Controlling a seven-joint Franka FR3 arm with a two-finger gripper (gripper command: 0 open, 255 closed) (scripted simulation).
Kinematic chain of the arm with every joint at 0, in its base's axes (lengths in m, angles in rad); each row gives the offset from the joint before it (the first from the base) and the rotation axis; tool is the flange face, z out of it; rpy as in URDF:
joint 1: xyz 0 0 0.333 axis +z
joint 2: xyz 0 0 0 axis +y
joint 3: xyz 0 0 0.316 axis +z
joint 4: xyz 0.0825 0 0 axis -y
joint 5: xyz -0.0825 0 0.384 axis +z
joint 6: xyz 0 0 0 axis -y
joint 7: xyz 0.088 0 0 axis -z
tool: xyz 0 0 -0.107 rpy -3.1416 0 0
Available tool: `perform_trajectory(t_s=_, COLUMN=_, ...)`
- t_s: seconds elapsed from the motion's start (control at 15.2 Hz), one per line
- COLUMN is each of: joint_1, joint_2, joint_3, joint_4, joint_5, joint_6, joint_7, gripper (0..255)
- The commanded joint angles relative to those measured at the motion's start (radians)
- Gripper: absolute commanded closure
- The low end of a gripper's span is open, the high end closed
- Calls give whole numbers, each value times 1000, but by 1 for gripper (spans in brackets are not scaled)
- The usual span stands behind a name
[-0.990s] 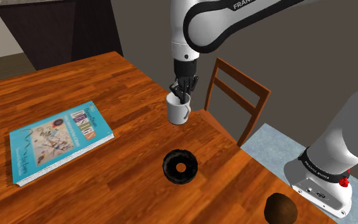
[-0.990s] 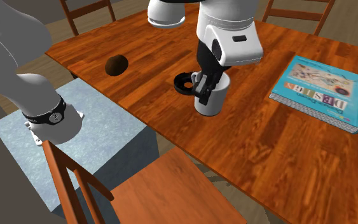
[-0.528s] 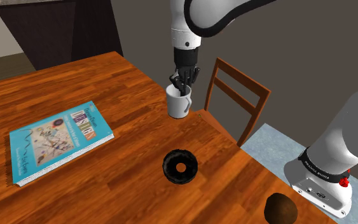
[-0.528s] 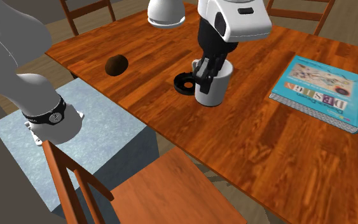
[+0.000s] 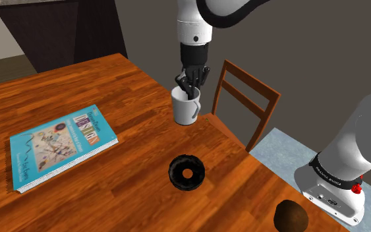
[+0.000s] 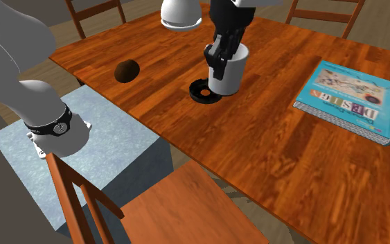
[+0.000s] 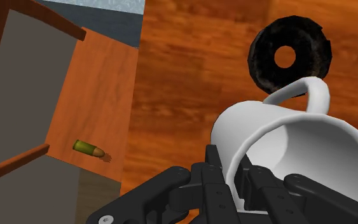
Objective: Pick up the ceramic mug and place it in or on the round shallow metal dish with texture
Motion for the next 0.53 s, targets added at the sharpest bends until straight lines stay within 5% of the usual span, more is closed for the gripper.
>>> perform_trajectory(t_s=0.0, joint_1=18, joint_2=-36, joint_3=18, joint_4=-29, joint_5=16, joint_6=-2, joint_7=31, gripper=255)
perform_trajectory(t_s=0.46, joint_1=93, joint_2=-133, joint_3=101, joint_4=-92, joint_5=75, joint_6=-12, joint_7=162, gripper=255)
